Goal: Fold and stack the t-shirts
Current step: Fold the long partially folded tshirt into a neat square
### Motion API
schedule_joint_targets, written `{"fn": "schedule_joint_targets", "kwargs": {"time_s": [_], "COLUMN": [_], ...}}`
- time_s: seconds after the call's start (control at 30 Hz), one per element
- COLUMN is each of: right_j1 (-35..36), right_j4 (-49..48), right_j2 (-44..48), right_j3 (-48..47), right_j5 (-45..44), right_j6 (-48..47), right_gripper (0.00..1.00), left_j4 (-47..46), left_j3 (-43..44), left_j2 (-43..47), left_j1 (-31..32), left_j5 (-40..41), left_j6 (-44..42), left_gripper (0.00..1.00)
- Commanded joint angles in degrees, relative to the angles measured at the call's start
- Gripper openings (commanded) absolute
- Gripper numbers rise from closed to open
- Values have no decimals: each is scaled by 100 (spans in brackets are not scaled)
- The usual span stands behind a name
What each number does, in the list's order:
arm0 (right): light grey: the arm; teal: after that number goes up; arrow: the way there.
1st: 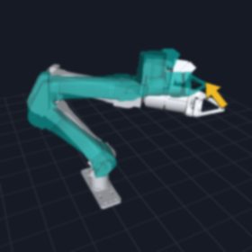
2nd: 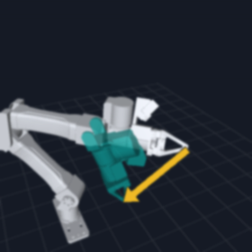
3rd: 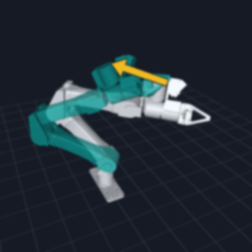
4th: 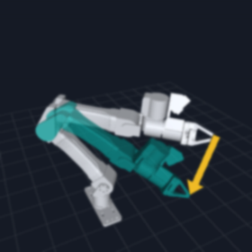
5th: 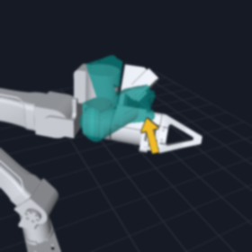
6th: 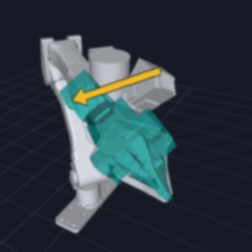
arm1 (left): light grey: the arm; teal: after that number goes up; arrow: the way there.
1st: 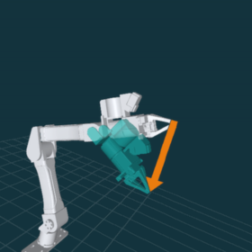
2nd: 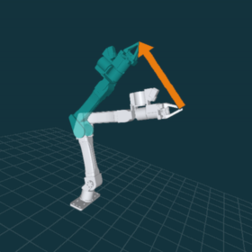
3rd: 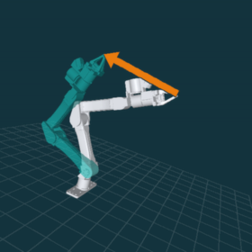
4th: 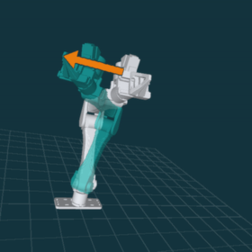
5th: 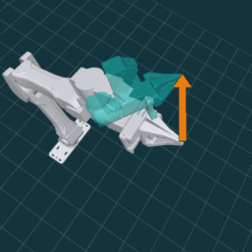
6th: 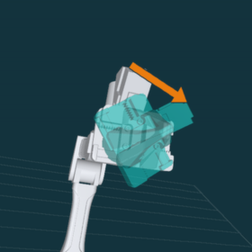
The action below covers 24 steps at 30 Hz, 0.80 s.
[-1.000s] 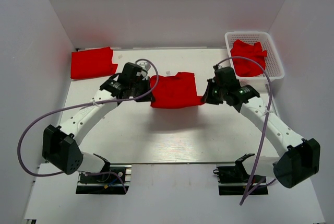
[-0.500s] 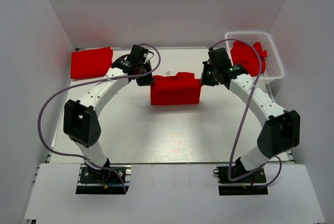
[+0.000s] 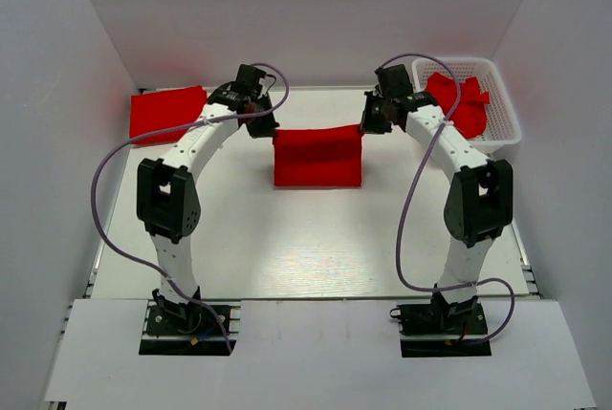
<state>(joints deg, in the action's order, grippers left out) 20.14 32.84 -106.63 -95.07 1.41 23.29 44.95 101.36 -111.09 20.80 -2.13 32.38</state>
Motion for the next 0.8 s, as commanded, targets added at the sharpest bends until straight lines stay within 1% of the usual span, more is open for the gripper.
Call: {"fn": "schedule_joint_targets", "kwargs": {"time_s": [0.0,0.17,0.37,0.53,0.67,0.73,0.77], "right_j1": [-186,-300,-370,-450,-494,-494,-502], "right_j4": [-67,55,-190,-93,-76,-128,-137], "right_j2": [-235,-710,-1123,-1562,-1808,-1844,-1844], "right_j3": [-495,-1031,-1251,-1698,-1849,-1857,-1840], "right_j5": [122,386,624,720,896,896,905], "right_j6": [-167,-246,-149,-61,105,193,211], "right_gripper": [0,0,0,0,0,0,0], "left_j4": [40,163,-117,-232,-294,-294,-381], "left_j3": [515,1043,1044,1201,1403,1474,1474], "left_j2": [-280,-773,-976,-1169,-1372,-1433,-1503], "left_j1": [-181,-243,-366,-419,-471,-471,-471], "left_j5": [47,-24,-24,-138,-218,-218,-348], "left_j6": [-232,-294,-294,-294,-355,-408,-460], "left_gripper": [0,0,0,0,0,3,3]}}
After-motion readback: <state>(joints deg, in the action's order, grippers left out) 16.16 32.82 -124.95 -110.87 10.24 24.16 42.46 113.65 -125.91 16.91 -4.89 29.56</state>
